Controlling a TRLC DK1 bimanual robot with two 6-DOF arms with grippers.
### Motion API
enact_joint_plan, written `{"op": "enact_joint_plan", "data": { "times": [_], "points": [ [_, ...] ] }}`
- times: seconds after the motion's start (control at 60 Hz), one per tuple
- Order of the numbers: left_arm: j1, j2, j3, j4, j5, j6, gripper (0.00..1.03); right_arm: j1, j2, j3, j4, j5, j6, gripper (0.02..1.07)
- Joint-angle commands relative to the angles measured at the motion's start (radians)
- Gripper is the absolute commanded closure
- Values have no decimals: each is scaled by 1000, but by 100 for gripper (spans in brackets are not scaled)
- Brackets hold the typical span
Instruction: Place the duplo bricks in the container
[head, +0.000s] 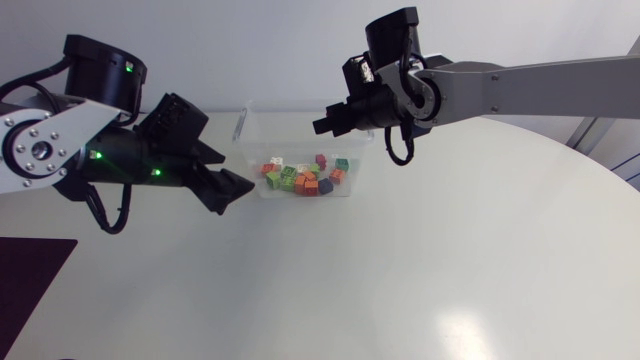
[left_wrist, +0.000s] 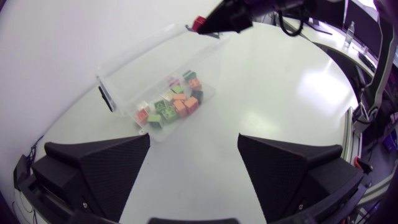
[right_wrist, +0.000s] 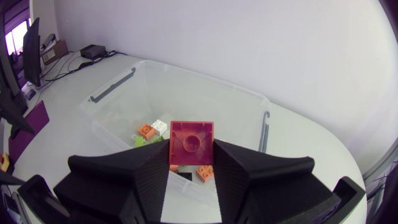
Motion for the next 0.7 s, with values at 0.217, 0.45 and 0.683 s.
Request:
{"op": "enact_joint_plan", "data": {
  "times": [0.217, 0.45, 0.683],
  "points": [
    [-101, -26, -134, -97, 29, 131, 5, -1, 81, 84, 40, -3, -10, 61],
    [-262, 49, -171, -146, -10, 162, 5, -13, -60, -31, 43, -3, -33, 6],
    [-425, 99, -174, -223, -77, 163, 5, -112, -310, -242, 14, -78, -65, 6]
  ]
}}
